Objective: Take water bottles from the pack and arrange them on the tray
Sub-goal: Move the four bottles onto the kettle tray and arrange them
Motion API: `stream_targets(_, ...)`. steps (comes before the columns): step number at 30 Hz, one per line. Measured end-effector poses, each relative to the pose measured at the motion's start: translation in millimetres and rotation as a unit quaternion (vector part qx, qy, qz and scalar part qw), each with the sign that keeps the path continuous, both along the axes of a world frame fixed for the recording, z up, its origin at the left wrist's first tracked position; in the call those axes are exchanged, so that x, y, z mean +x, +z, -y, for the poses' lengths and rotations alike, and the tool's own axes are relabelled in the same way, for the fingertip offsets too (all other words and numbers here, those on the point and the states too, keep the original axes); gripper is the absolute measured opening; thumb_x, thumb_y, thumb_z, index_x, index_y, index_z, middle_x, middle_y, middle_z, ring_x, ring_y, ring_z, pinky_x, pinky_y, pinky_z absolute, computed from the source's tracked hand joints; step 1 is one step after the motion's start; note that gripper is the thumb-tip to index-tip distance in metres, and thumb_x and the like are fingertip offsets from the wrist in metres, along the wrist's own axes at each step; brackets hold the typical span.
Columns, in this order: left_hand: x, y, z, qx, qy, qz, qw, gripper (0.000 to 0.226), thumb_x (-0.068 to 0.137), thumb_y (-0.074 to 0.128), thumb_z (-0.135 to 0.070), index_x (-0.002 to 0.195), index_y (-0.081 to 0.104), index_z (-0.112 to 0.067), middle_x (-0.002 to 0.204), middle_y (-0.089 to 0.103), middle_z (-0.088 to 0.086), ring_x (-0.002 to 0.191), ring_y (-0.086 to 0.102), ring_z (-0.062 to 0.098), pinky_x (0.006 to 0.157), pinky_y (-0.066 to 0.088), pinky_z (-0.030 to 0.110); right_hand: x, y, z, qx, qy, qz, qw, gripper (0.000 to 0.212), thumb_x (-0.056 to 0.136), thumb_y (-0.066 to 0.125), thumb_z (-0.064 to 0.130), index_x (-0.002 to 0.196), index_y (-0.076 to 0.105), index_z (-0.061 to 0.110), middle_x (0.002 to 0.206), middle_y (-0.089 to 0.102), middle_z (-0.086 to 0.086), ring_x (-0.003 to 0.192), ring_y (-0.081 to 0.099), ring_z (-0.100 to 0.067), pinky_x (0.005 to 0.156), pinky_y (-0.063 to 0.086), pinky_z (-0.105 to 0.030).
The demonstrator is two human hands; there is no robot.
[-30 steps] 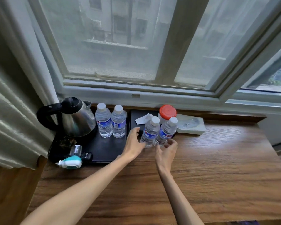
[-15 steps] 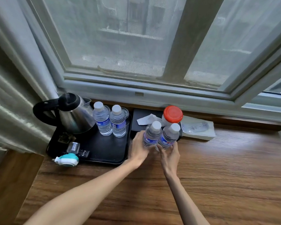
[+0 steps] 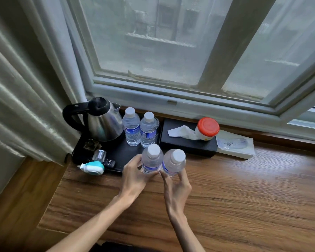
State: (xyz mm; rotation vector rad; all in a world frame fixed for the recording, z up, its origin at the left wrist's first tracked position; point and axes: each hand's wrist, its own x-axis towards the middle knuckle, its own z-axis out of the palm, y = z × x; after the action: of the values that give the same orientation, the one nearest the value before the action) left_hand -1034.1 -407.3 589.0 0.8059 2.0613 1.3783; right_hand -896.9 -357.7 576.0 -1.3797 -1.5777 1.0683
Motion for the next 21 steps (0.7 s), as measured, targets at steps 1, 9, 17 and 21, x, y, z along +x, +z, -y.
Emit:
stream_targets(1, -8.4, 3.0, 6.3, 0.005, 0.011, -0.004, 1.0, 0.061, 0.051, 0.094, -0.048, 0.102, 0.069, -0.026, 0.097, 0.076, -0.012, 0.096, 0.071, 0.004, 0.081, 0.061, 0.039, -9.4, 3.4, 5.1, -0.002, 0.008, -0.005, 1.0, 0.053, 0.076, 0.081, 0.045, 0.12, 0.068, 0.018, 0.113, 0.074, 0.009, 0.107, 0.068, -0.009, 0.092, 0.054, -0.035)
stream_targets(9, -66.7, 0.5, 23.2, -0.035, 0.068, -0.027, 0.997, 0.062, 0.044, 0.096, -0.039, 0.095, 0.066, -0.023, 0.093, 0.076, -0.006, 0.088, 0.072, 0.006, 0.078, 0.061, 0.041, -72.3, 9.2, 23.9, -0.021, 0.064, -0.002, 0.998, 0.047, 0.077, 0.083, 0.039, 0.119, 0.066, 0.029, 0.111, 0.074, 0.016, 0.101, 0.069, -0.003, 0.087, 0.053, -0.025)
stream_targets(17, -80.9, -8.6, 5.5, -0.085, 0.083, -0.052, 0.992, 0.054, 0.05, 0.096, -0.023, 0.094, 0.065, -0.02, 0.088, 0.076, -0.005, 0.083, 0.07, 0.011, 0.073, 0.06, 0.034, -94.4, -3.7, 12.6, -0.042, 0.061, 0.023, 0.997, 0.041, 0.076, 0.084, 0.032, 0.11, 0.062, 0.04, 0.102, 0.075, 0.016, 0.097, 0.07, -0.004, 0.085, 0.054, -0.028)
stream_targets(21, -83.3, -10.2, 0.5, -0.088, 0.094, -0.044, 0.991, 0.048, 0.055, 0.094, -0.018, 0.09, 0.062, -0.019, 0.082, 0.069, -0.009, 0.08, 0.067, 0.011, 0.067, 0.054, 0.026, -102.1, -15.1, 9.8, -0.019, 0.065, 0.075, 0.995, 0.05, 0.081, 0.081, 0.028, 0.124, 0.057, 0.025, 0.118, 0.071, 0.006, 0.108, 0.067, -0.016, 0.091, 0.053, -0.035)
